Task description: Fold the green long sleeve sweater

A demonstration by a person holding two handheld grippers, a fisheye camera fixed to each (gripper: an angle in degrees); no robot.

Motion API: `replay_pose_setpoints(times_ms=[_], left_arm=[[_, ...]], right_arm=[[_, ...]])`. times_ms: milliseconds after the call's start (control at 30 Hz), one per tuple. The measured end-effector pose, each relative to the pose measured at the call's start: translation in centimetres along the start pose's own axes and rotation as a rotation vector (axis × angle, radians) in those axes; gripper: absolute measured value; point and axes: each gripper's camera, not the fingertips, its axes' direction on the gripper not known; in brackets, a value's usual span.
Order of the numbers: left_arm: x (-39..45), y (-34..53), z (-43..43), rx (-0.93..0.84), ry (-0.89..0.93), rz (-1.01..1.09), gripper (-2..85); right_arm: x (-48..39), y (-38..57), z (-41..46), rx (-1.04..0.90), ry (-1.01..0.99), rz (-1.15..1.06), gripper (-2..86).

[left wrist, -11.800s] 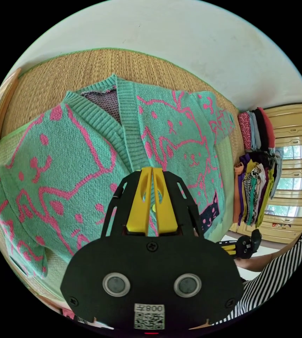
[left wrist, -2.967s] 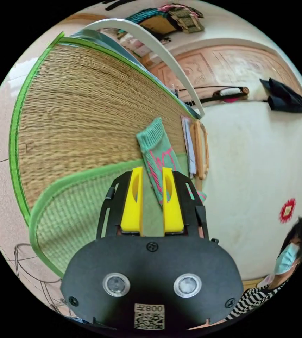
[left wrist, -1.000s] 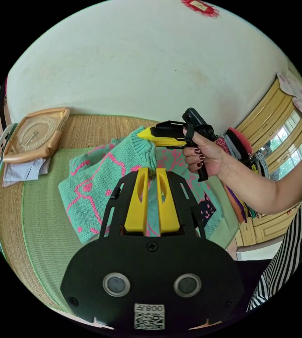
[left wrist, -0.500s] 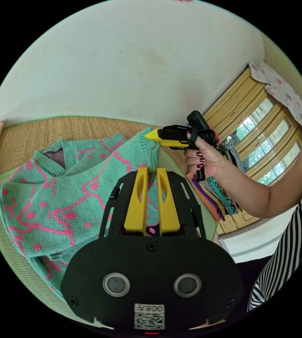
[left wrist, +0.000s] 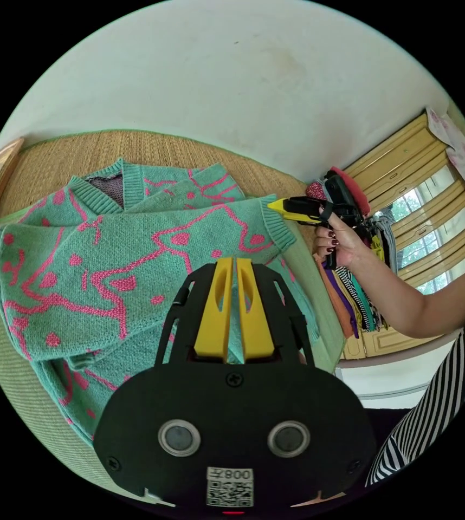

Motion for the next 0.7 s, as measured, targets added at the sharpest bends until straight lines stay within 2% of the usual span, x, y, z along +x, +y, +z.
replay_pose_setpoints(times_ms=[333, 500, 700], left_arm=[[-3.9, -1.8, 7.6, -0.176, -0.043, -0.031, 0.1], [-5.4, -1.4, 7.3, -0.153, -0.018, -0.046, 0.1], [-6.9, -1.0, 5.4, -0.116, 0.014, -0.101, 0.1]], right_arm=[[5.1, -0.5, 1.5, -0.077, 0.108, 0.06, 2.5], [7.4, 0.4, 1.5, -0.067, 0.016, 0.118, 2.1], [6.5, 2.3, -0.8, 0.032, 0.06, 0.107, 0.5]])
